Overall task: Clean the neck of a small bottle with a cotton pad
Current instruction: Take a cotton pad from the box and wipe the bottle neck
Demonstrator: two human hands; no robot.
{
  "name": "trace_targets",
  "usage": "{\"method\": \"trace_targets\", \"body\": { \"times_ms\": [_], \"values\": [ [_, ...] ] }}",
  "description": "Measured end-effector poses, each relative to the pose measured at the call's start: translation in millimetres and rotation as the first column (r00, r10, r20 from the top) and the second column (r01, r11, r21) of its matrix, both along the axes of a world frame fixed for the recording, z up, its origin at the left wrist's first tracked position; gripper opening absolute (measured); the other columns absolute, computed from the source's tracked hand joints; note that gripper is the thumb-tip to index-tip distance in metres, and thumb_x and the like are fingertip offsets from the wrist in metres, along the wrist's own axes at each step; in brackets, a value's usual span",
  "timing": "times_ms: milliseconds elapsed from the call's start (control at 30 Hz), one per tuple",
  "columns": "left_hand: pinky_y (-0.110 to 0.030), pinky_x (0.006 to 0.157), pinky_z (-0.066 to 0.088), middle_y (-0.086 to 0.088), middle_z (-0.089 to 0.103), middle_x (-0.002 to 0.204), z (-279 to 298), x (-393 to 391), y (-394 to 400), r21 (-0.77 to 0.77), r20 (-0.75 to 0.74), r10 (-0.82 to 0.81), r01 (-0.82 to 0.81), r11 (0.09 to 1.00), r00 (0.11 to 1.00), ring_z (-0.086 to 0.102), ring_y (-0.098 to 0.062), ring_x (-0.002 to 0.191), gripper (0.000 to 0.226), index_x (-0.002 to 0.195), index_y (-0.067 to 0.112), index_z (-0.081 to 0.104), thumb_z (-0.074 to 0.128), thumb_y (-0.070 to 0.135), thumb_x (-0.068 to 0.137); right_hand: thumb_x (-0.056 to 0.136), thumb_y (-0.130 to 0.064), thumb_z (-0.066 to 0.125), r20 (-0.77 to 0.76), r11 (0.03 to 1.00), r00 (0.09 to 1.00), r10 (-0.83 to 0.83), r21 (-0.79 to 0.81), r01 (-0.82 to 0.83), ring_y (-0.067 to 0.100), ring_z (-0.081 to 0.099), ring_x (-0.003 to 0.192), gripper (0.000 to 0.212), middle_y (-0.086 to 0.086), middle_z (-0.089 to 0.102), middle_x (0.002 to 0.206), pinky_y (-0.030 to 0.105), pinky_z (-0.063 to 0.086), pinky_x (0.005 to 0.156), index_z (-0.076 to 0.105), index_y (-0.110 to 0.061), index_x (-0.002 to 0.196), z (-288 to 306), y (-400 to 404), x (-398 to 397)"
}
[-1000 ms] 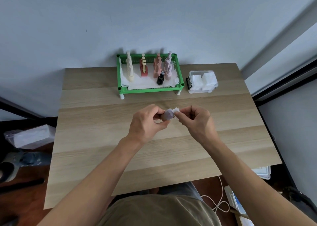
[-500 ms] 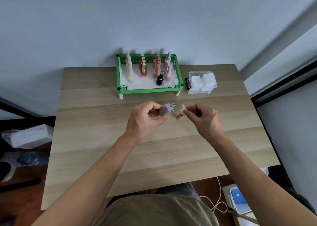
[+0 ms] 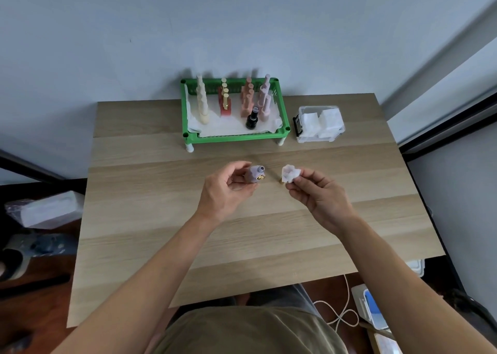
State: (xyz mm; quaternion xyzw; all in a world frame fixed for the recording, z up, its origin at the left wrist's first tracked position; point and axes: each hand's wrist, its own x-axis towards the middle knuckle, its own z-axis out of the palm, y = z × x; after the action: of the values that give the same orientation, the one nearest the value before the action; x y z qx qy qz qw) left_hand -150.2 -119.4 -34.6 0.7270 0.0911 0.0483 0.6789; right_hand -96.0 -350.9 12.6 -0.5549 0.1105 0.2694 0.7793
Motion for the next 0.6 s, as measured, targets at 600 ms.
{"method": "trace_targets", "body": {
  "times_ms": [600],
  "values": [
    [-0.021, 0.079, 0.054, 0.01, 0.075, 0.099, -73.9, 7.6, -41.0, 0.268, -0.35, 0.067, 0.032, 0.963, 0.934, 0.07, -0.009, 0.086, 0.035, 0.105, 0.032, 0.073, 0.087, 0.013, 0.079, 0.09, -0.003, 0.071, -0.192, 0.935, 0.967, 0.167, -0.28, -0.218, 0.016, 0.068, 0.073, 0.014, 0.003, 0.073, 0.082, 0.023, 0.058, 0.07, 0.077, -0.016, 0.094, -83.9, -80.2, 42.6]
  ]
}}
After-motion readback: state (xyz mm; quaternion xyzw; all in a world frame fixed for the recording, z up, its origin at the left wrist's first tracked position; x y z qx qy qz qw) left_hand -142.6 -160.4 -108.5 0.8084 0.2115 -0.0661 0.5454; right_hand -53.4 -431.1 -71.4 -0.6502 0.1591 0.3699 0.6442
